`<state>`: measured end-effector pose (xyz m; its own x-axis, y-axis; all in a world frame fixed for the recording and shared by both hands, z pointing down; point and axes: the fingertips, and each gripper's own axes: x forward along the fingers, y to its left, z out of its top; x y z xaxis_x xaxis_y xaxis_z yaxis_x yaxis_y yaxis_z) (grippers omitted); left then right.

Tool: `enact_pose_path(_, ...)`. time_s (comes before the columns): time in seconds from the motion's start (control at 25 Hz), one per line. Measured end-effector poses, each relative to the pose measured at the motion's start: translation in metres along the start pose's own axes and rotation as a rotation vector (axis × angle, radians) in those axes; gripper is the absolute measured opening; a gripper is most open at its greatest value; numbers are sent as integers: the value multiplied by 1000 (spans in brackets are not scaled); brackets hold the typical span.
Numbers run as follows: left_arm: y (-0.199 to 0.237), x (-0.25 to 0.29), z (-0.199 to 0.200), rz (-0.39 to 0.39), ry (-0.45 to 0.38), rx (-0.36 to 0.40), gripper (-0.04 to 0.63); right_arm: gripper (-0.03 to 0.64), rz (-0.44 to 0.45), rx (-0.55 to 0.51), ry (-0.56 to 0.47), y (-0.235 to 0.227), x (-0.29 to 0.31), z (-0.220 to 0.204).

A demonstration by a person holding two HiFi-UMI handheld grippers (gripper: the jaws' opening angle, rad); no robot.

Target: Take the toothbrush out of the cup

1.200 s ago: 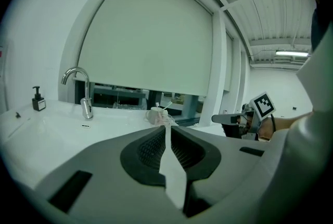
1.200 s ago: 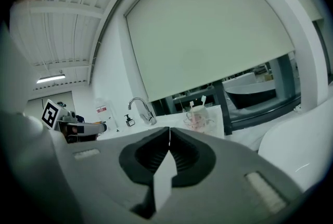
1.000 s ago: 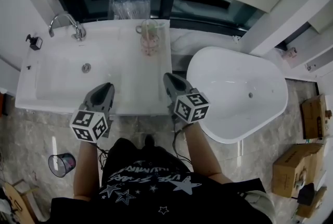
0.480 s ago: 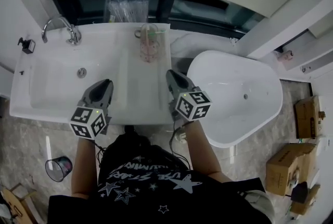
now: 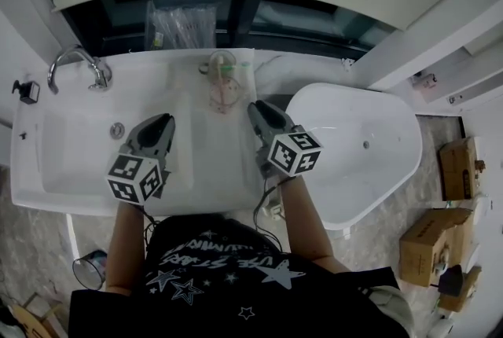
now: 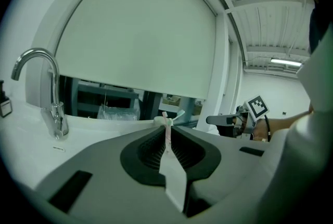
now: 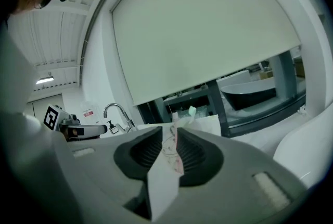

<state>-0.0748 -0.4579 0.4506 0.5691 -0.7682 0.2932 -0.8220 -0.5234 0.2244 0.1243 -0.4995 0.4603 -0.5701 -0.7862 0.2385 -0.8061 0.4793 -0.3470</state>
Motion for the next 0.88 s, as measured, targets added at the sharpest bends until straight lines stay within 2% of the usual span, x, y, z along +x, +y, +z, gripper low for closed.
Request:
enact_pose_path(0.32,28,39,21,-36,3,24,38,147,-18,-10,49,-21,40,4)
enact_pose_path(0.88,54,79,20,-40,37,12,38,148,-27,-70,113,-56,88,3)
